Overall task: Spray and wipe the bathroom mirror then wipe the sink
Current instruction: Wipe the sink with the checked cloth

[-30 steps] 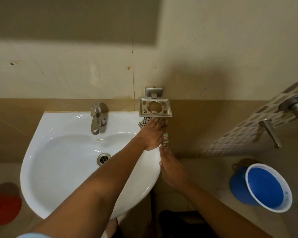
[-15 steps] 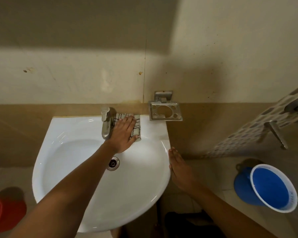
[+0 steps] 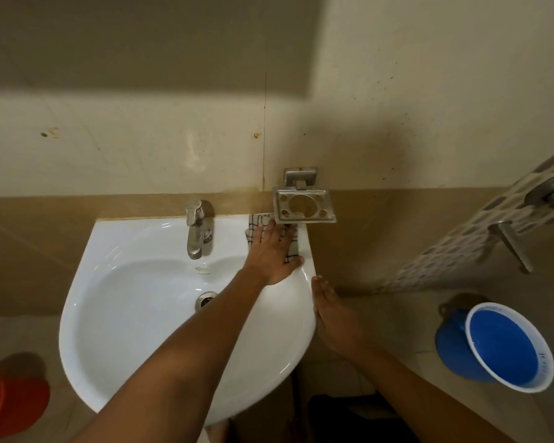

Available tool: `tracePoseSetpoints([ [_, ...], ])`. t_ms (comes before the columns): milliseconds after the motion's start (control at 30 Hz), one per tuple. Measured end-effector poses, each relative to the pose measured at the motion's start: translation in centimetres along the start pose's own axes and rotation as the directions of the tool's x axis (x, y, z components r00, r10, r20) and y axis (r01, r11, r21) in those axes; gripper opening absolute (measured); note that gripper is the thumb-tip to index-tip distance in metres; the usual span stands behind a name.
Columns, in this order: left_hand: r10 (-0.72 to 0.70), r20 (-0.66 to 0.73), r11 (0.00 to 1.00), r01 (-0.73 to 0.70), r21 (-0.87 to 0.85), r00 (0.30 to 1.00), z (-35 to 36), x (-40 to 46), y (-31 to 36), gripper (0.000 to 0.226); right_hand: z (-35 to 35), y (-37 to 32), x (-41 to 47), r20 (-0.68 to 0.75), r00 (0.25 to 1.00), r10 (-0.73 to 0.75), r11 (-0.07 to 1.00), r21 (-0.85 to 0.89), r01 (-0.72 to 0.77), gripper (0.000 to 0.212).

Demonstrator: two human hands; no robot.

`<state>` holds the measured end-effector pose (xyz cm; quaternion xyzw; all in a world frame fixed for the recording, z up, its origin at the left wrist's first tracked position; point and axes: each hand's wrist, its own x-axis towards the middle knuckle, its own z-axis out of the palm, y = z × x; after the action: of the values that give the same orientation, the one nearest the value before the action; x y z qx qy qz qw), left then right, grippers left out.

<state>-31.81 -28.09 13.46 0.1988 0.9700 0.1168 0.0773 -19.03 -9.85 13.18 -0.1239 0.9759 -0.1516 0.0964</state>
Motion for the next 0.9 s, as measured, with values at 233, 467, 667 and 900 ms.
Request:
tracePoseSetpoints([
  [233, 0.118, -0.042, 0.989, -0.114, 0.097, 0.992, 0.7, -4.1, -4.3, 0.088, -0.4, 0.4, 0.2, 0.030, 0.999, -0.024, 0.999, -0.021, 0.025, 0.061],
  [467, 0.066, -0.069, 0.988, -0.055, 0.144, 0.995, -0.1, -8.6, -9.8, 0.094, -0.9, -0.4, 0.3, 0.021, 1.000, 0.018, 0.999, -0.049, -0.017, 0.062],
  [667, -0.031, -0.055, 0.987, 0.039, 0.153, 0.998, -0.6, -12.6, -12.9, 0.101, -1.1, -1.3, 0.8, 0.030, 0.998, 0.057, 0.995, -0.079, -0.055, 0.064],
  [900, -0.192, -0.061, 0.974, 0.198, 0.109, 0.979, -3.9, -13.7, -19.8, 0.084, -1.0, -2.5, 1.4, 0.035, 0.993, 0.116, 0.991, -0.072, -0.113, 0.065],
])
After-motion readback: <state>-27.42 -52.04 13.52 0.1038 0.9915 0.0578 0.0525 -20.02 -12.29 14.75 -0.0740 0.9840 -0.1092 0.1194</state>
